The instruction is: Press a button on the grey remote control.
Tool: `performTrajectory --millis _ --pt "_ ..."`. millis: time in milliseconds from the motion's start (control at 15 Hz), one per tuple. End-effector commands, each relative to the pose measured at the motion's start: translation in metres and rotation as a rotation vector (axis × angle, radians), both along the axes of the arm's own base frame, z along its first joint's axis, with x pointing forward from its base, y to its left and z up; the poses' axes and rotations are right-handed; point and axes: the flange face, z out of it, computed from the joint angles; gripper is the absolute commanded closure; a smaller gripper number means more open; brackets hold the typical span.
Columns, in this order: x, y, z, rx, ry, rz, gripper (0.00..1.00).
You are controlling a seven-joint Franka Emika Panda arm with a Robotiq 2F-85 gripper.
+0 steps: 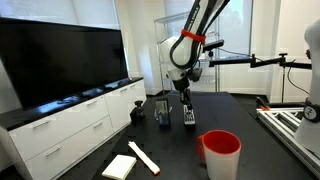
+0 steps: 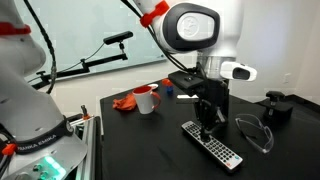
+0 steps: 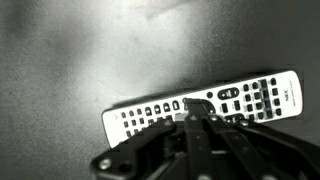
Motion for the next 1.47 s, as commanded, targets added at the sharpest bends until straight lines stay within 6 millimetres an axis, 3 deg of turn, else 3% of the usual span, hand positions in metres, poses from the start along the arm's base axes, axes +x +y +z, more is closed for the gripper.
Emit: performTrajectory --millis 0,1400 --pt "0.0016 -0.002 0.0048 -0.02 -0.017 0.01 1.0" --pt "0.0036 -0.0041 -0.0021 -0.017 -0.047 0.006 1.0"
